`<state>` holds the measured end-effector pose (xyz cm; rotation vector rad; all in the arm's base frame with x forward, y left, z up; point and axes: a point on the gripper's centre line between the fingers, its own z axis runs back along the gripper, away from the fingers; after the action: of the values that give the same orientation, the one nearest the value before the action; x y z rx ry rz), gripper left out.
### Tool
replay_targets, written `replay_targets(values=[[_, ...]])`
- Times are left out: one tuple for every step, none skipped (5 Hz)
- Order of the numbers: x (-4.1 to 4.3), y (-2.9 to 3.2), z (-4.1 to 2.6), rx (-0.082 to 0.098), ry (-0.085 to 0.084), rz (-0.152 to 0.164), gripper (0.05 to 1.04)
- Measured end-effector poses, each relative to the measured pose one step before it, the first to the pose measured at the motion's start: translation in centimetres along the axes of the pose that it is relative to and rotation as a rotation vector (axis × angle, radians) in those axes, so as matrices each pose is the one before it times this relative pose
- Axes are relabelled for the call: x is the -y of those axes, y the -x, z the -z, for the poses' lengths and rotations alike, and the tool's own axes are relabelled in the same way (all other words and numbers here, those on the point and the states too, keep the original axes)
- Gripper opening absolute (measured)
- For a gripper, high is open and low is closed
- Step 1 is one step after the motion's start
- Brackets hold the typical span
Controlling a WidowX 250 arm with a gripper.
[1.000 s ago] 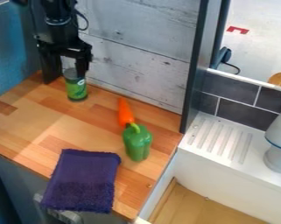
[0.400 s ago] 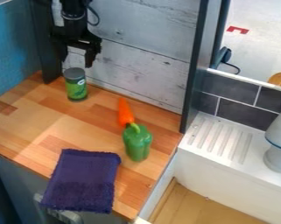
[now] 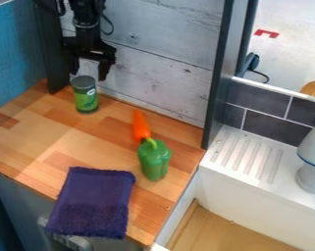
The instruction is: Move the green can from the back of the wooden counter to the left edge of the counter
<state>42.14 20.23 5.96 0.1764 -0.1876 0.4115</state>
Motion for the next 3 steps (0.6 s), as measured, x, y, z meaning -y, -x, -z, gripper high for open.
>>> replay_targets(values=[[-0.538,0.329,0.599,-0.0208,-0.0095,-0.0098,1.001],[-0.192,0.01,0.167,-0.002,-0.0136,0.0028,1.001],[-0.126,0.143,0.536,-0.0082,-0.0005,-0.0041,1.001]])
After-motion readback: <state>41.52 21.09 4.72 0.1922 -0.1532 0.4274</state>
